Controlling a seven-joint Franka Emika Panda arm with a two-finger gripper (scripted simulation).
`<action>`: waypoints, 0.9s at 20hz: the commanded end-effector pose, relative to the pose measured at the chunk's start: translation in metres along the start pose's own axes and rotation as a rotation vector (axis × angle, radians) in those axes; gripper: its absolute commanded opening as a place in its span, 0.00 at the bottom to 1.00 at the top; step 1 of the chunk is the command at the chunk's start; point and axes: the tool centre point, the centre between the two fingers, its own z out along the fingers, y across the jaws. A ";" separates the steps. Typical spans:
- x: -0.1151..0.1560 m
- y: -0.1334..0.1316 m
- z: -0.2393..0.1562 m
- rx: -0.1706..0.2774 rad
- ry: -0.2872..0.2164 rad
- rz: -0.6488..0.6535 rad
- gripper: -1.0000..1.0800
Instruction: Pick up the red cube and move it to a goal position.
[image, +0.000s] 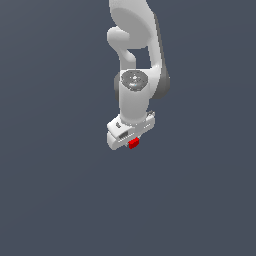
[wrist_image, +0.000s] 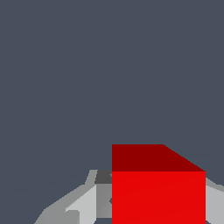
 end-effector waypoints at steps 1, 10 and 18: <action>0.005 -0.010 -0.030 -0.001 0.001 -0.001 0.00; 0.023 -0.041 -0.130 -0.001 0.001 -0.002 0.00; 0.035 -0.057 -0.184 0.000 0.001 -0.002 0.00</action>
